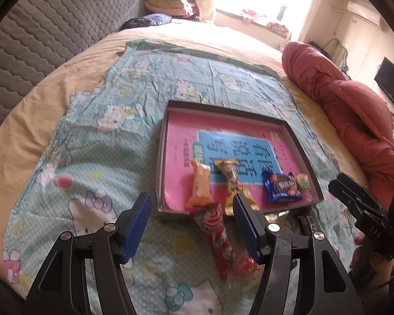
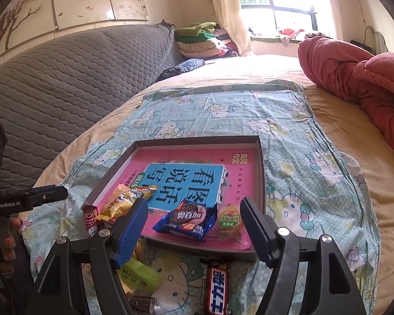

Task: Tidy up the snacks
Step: 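Move both grippers back toward the remaining snacks in front of the tray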

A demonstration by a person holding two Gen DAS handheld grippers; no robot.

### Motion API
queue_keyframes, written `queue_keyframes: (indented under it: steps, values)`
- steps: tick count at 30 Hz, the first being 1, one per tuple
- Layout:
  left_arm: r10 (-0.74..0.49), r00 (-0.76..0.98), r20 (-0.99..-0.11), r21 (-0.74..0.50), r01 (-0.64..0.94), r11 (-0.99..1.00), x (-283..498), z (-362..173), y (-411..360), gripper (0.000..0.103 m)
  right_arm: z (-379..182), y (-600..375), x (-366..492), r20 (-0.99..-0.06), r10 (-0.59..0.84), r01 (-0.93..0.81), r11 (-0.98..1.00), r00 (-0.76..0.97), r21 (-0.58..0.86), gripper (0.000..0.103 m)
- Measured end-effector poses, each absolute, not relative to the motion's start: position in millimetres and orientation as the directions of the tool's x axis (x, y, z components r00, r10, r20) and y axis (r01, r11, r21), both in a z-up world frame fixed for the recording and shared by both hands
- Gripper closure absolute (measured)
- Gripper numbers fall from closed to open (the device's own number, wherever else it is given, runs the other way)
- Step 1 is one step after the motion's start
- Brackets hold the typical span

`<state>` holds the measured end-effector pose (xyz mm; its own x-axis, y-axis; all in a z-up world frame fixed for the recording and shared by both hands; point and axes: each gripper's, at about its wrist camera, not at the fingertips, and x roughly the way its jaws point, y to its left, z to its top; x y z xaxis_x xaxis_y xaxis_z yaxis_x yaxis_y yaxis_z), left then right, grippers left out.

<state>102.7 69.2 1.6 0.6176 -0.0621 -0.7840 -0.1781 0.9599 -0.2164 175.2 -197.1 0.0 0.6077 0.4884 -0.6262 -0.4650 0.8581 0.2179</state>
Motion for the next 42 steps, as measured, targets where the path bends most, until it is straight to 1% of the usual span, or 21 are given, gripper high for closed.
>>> queue_keyframes:
  steps: [11,21,31,42]
  values:
    - [-0.096,0.58,-0.809,-0.194,-0.109,0.975,83,-6,42,0.037,-3,-191,146,-0.651,0.494,-0.477,0.85,0.576,0.223,0.031]
    - [-0.139,0.548,-0.825,-0.209,-0.068,0.975,67,-13,28,0.037,-12,-188,119,-0.698,0.492,-0.484,0.843,0.52,0.233,0.031]
    - [-0.173,0.496,-0.851,-0.225,-0.046,0.973,59,-31,17,0.037,-22,-175,100,-0.748,0.463,-0.51,0.838,0.476,0.194,0.03]
    - [-0.2,0.472,-0.859,-0.245,-0.035,0.969,62,-46,14,0.037,-34,-164,86,-0.793,0.432,-0.533,0.83,0.429,0.163,0.031]
